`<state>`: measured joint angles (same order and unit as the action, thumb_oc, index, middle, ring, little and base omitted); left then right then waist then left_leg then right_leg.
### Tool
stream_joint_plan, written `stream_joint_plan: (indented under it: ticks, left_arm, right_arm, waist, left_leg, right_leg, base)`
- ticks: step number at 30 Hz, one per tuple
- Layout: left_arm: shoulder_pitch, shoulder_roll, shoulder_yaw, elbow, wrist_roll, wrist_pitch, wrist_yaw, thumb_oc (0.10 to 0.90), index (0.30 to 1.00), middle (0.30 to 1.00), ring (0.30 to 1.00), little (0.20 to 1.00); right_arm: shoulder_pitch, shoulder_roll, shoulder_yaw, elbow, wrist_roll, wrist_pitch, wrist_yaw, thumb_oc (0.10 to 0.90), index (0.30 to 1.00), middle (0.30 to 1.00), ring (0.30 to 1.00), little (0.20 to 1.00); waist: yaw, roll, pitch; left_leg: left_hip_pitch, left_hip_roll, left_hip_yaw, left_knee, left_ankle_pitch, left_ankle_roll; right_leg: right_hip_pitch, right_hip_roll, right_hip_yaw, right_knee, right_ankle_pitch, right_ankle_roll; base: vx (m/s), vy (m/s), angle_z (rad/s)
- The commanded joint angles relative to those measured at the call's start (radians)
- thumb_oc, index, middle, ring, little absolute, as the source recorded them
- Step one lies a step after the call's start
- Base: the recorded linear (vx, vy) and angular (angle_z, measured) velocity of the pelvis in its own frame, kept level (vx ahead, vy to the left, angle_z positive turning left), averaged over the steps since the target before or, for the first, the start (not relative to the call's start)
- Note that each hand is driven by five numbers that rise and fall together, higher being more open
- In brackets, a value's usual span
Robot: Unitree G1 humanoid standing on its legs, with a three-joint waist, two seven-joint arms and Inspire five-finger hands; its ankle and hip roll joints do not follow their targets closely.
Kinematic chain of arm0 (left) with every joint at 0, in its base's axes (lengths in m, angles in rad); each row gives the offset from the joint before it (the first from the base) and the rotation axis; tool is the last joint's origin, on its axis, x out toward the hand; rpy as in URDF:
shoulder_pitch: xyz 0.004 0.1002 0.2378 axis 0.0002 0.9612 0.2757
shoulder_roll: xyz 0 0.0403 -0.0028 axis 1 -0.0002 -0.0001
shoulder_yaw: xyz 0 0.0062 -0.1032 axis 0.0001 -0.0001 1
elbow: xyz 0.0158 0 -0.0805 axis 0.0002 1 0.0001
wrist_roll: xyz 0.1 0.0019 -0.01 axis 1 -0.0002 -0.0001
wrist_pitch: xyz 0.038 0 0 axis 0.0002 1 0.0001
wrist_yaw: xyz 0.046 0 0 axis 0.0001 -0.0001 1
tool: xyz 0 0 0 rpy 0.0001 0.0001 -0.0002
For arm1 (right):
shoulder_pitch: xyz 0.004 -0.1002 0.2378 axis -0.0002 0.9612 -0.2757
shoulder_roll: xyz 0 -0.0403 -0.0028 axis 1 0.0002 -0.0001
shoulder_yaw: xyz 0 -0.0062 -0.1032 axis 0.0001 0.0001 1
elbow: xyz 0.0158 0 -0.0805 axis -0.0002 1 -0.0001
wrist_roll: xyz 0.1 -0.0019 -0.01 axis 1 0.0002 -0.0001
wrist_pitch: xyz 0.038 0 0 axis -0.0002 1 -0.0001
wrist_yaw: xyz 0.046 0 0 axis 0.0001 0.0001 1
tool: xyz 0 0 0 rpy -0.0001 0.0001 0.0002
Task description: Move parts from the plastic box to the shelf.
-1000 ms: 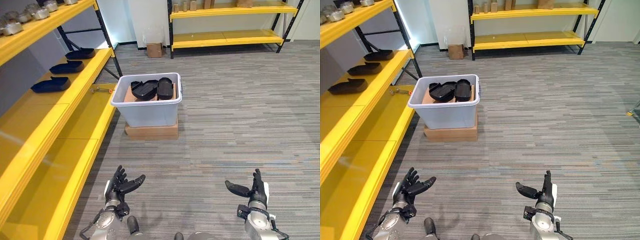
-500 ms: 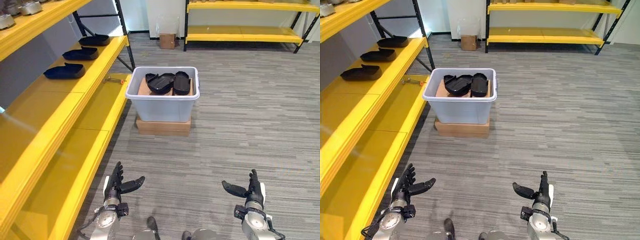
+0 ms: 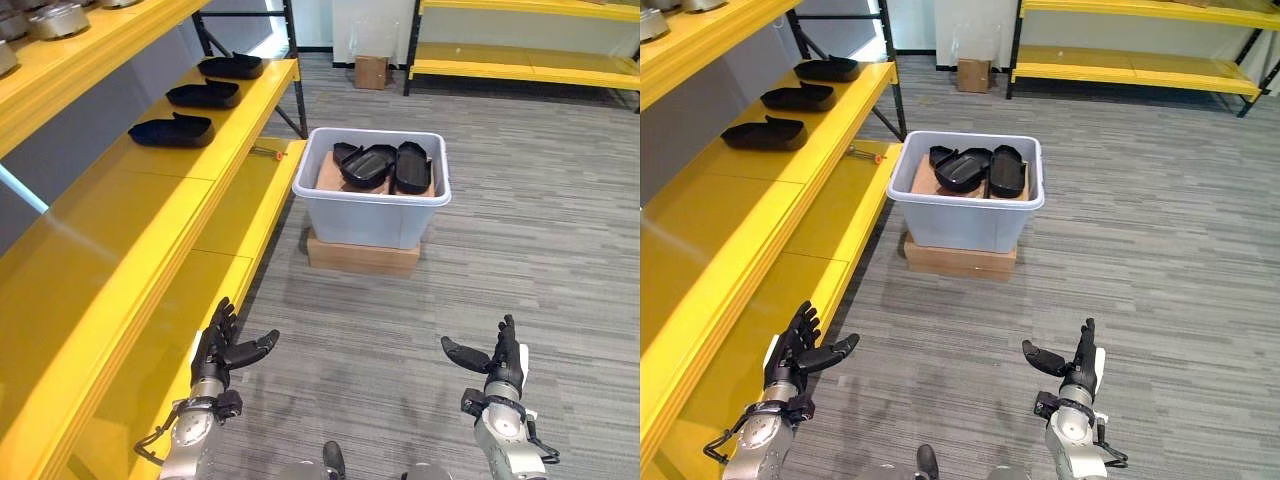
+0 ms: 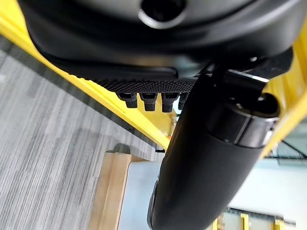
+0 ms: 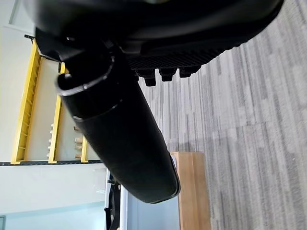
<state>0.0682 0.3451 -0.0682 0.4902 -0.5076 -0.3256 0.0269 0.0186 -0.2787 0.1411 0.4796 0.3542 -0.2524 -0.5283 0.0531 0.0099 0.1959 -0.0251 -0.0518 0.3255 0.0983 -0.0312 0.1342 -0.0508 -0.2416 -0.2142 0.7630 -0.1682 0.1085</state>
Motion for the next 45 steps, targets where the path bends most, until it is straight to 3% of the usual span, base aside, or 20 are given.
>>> stream_joint_plan:
  ticks: [1, 2, 3, 4, 8, 11, 13, 17, 20, 22, 25, 26, 29, 33, 38, 42, 45]
  left_arm:
    - [-0.033, 0.056, 0.025, -0.118, -0.06, -0.088, -0.051, 0.9, 1.0, 1.0, 1.0, 1.0]
    - [-0.04, 0.053, 0.023, -0.12, -0.061, -0.079, -0.054, 0.9, 1.0, 1.0, 1.0, 1.0]
    - [-0.043, 0.052, 0.022, -0.12, -0.063, -0.076, -0.052, 0.9, 1.0, 1.0, 1.0, 1.0]
    - [-0.051, 0.049, 0.019, -0.12, -0.065, -0.065, -0.066, 0.9, 1.0, 1.0, 1.0, 1.0]
    - [-0.054, 0.053, -0.014, -0.133, -0.08, -0.052, -0.075, 0.9, 1.0, 1.0, 1.0, 1.0]
    - [-0.049, 0.051, -0.033, -0.138, -0.092, -0.025, -0.057, 0.9, 1.0, 1.0, 1.0, 1.0]
    - [-0.045, 0.025, -0.045, -0.136, -0.146, -0.029, -0.034, 0.9, 1.0, 1.0, 1.0, 1.0]
    - [-0.063, -0.003, -0.062, -0.212, -0.09, -0.001, -0.009, 0.9, 1.0, 1.0, 1.0, 1.0]
    - [-0.069, -0.004, -0.059, -0.253, -0.113, 0.001, -0.012, 0.9, 1.0, 1.0, 1.0, 1.0]
    - [-0.084, -0.003, -0.058, -0.282, -0.143, 0.015, -0.02, 0.9, 1.0, 1.0, 1.0, 1.0]
    - [-0.082, -0.008, -0.066, -0.284, -0.134, 0.005, -0.042, 0.9, 1.0, 1.0, 1.0, 1.0]
    - [-0.073, -0.017, -0.075, -0.285, -0.127, -0.007, -0.038, 0.9, 1.0, 1.0, 1.0, 1.0]
    - [-0.067, -0.027, -0.082, -0.281, -0.132, -0.014, -0.01, 0.9, 1.0, 1.0, 1.0, 1.0]
    - [-0.052, -0.044, -0.087, -0.276, -0.125, -0.042, -0.009, 0.9, 1.0, 1.0, 1.0, 1.0]
    - [-0.043, -0.032, -0.077, -0.277, -0.103, -0.063, 0.022, 0.9, 1.0, 1.0, 1.0, 1.0]
    - [-0.056, -0.031, -0.061, -0.273, -0.099, -0.085, 0.027, 0.9, 1.0, 1.0, 1.0, 1.0]
    - [-0.066, -0.033, -0.058, -0.273, -0.107, -0.093, 0.006, 0.9, 1.0, 1.0, 1.0, 1.0]
  right_arm:
    - [-0.072, -0.039, -0.026, 0.017, -0.004, -0.081, -0.007, 0.9, 1.0, 1.0, 1.0, 1.0]
    - [-0.081, -0.045, -0.024, 0.018, -0.002, -0.081, 0.005, 0.9, 1.0, 1.0, 1.0, 1.0]
    - [-0.083, -0.05, -0.024, 0.016, -0.001, -0.081, 0.017, 0.9, 1.0, 1.0, 1.0, 1.0]
    - [-0.079, -0.06, -0.027, 0.0, -0.013, -0.081, 0.042, 0.9, 1.0, 1.0, 1.0, 1.0]
    - [-0.053, -0.054, -0.055, -0.054, -0.045, -0.077, 0.01, 0.9, 1.0, 1.0, 1.0, 1.0]
    - [-0.04, -0.046, -0.084, -0.069, -0.082, -0.093, -0.045, 0.9, 1.0, 1.0, 1.0, 1.0]
    - [-0.021, -0.052, -0.12, -0.069, -0.11, -0.117, -0.137, 0.9, 1.0, 1.0, 1.0, 1.0]
    - [-0.001, -0.043, -0.15, -0.109, -0.164, -0.142, -0.187, 0.9, 1.0, 1.0, 1.0, 1.0]
    - [-0.003, -0.055, -0.153, -0.15, -0.16, -0.149, -0.169, 0.9, 1.0, 1.0, 1.0, 1.0]
    - [-0.033, -0.074, -0.146, -0.179, -0.162, -0.15, -0.144, 0.9, 1.0, 1.0, 1.0, 1.0]
    - [-0.048, -0.087, -0.135, -0.194, -0.166, -0.141, -0.135, 0.9, 1.0, 1.0, 1.0, 1.0]
    - [-0.049, -0.092, -0.137, -0.203, -0.159, -0.135, -0.117, 0.9, 1.0, 1.0, 1.0, 1.0]
    - [-0.038, -0.095, -0.137, -0.211, -0.178, -0.145, -0.094, 0.9, 1.0, 1.0, 1.0, 1.0]
    - [-0.009, -0.098, -0.137, -0.22, -0.187, -0.167, -0.066, 0.9, 1.0, 1.0, 1.0, 1.0]
    - [0.006, -0.111, -0.131, -0.224, -0.173, -0.165, -0.005, 0.9, 1.0, 1.0, 1.0, 1.0]
    - [0.007, -0.13, -0.115, -0.222, -0.154, -0.178, 0.025, 0.9, 1.0, 1.0, 1.0, 1.0]
    - [0.005, -0.137, -0.107, -0.218, -0.152, -0.185, 0.027, 0.9, 1.0, 1.0, 1.0, 1.0]
  waist:
    - [-0.009, -0.007, -0.069]
    - [-0.017, 0.0, -0.059]
    - [-0.026, 0.004, -0.051]
    - [-0.056, 0.015, -0.03]
    - [-0.102, -0.002, 0.002]
    - [-0.113, 0.005, 0.012]
    - [-0.126, -0.02, 0.003]
    - [-0.153, -0.045, -0.039]
    - [-0.169, -0.044, -0.052]
    - [-0.18, -0.039, -0.05]
    - [-0.184, -0.035, -0.049]
    - [-0.187, -0.021, -0.049]
    - [-0.197, -0.025, -0.056]
    - [-0.209, -0.009, -0.064]
    - [-0.206, -0.006, -0.091]
    - [-0.191, -0.006, -0.114]
    - [-0.181, -0.015, -0.112]
  left_leg:
    - [0.018, -0.016, -0.001, 0.022, -0.122, -0.008]
    - [0.035, -0.002, -0.002, 0.021, -0.122, -0.022]
    - [0.056, 0.004, -0.006, 0.016, -0.126, -0.029]
    - [0.123, 0.017, -0.022, -0.01, -0.148, -0.041]
    - [0.199, 0.027, -0.055, -0.038, -0.176, -0.07]
    - [0.224, 0.049, -0.069, -0.038, -0.184, -0.084]
    - [0.249, 0.064, -0.07, -0.017, -0.214, -0.097]
    - [0.295, 0.08, -0.037, 0.009, -0.251, -0.111]
    - [0.304, 0.097, -0.021, 0.014, -0.255, -0.114]
    - [0.301, 0.111, -0.011, 0.041, -0.281, -0.111]
    - [0.301, 0.118, -0.005, 0.049, -0.293, -0.11]
    - [0.307, 0.131, -0.002, 0.06, -0.319, -0.108]
    - [0.295, 0.129, 0.017, 0.081, -0.313, -0.11]
    - [0.304, 0.154, 0.013, 0.133, -0.267, -0.131]
    - [0.314, 0.17, 0.005, 0.186, -0.145, -0.177]
    - [0.244, 0.199, -0.001, 0.392, 0.045, -0.256]
    - [0.17, 0.208, 0.021, 0.525, 0.057, -0.271]
  right_leg:
    - [0.038, 0.103, -0.075, -0.151, 0.103, 0.025]
    - [0.007, 0.106, -0.091, -0.217, 0.076, 0.006]
    - [-0.027, 0.091, -0.099, -0.263, 0.088, 0.001]
    - [-0.119, 0.044, -0.098, -0.367, 0.151, 0.008]
    - [-0.209, -0.037, -0.041, -0.656, 0.33, 0.054]
    - [-0.225, -0.054, -0.022, -0.732, 0.342, 0.063]
    - [-0.142, -0.052, -0.025, -0.825, 0.366, 0.082]
    - [-0.093, -0.026, -0.013, -0.742, 0.362, 0.088]
    - [-0.111, -0.002, -0.008, -0.695, 0.327, 0.071]
    - [-0.182, 0.013, -0.007, -0.604, 0.293, 0.055]
    - [-0.221, 0.017, -0.017, -0.559, 0.275, 0.046]
    - [-0.235, 0.024, -0.027, -0.523, 0.244, 0.045]
    - [-0.265, 0.017, -0.043, -0.494, 0.236, 0.024]
    - [-0.265, 0.045, -0.056, -0.456, 0.182, 0.005]
    - [-0.209, 0.103, -0.095, -0.488, 0.139, -0.042]
    - [-0.104, 0.182, -0.116, -0.573, 0.083, -0.12]
    - [-0.057, 0.2, -0.121, -0.595, 0.054, -0.151]
  base:
    - [0.06, -0.123, -0.2]
    - [0.06, -0.126, -0.4]
    - [0.11, -0.123, -0.54]
    - [0.12, -0.114, -0.53]
    - [0.21, -0.204, -0.05]
    - [0.29, -0.203, 0.24]
    - [0.45, -0.299, 0.53]
    - [0.48, -0.232, 0.56]
    - [0.3, -0.113, 0.25]
    - [0.34, -0.117, -0.17]
    - [0.26, -0.063, -0.21]
    - [0.22, -0.061, 0.04]
    - [0.22, -0.076, -0.04]
    - [0.23, -0.086, 0.02]
    - [0.17, -0.149, 0.09]
    - [0.14, -0.211, 0.0]
    - [0.07, -0.136, 0.15]
